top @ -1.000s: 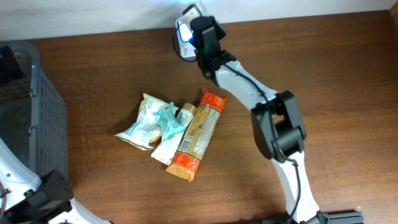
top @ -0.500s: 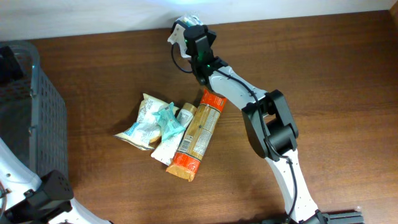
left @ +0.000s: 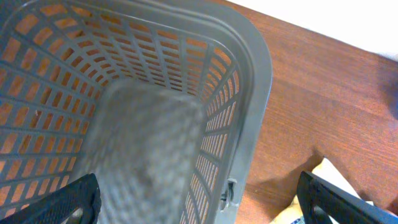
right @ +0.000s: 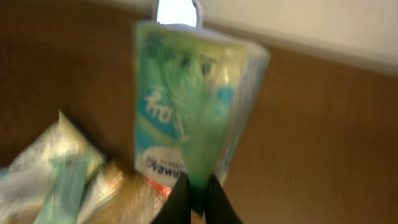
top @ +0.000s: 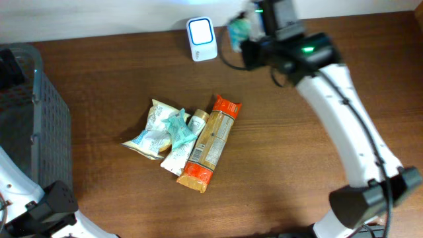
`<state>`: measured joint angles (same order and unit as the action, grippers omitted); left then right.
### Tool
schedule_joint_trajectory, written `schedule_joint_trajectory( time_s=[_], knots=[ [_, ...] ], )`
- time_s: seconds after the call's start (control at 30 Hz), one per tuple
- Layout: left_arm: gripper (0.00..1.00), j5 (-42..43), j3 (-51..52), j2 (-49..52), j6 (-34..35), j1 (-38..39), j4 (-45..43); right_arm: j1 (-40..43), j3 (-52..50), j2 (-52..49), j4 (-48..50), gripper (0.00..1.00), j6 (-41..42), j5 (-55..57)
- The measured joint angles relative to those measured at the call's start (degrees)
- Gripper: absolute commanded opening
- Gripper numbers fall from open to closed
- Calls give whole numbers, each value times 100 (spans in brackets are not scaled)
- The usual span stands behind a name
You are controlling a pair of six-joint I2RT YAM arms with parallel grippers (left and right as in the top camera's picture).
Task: Scan the item barcode
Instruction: 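Move the tissue pack away to the right side of the table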
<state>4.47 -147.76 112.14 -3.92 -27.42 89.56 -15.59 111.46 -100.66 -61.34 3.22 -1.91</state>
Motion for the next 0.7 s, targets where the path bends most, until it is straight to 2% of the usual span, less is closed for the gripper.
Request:
schedule_joint_trajectory(
  time_s=[0.1,0.2,0.4,0.53,0.7],
  knots=[
    [99,2,0,0,0,0,2,839,-50,37,-1311,4,369,-658],
    [99,2,0,0,0,2,0,1561,-236,4,-1668,4,439,-817],
    [99,4,0,0,0,0,-2,2756,-1720,-98,-1141,4,437,-898],
    [99,2,0,0,0,0,0,3117,-2487,-129,-660,4,433,-916],
    [99,2,0,0,0,0,2,3541,-2717,-131,-151,4,579,-870]
  ],
)
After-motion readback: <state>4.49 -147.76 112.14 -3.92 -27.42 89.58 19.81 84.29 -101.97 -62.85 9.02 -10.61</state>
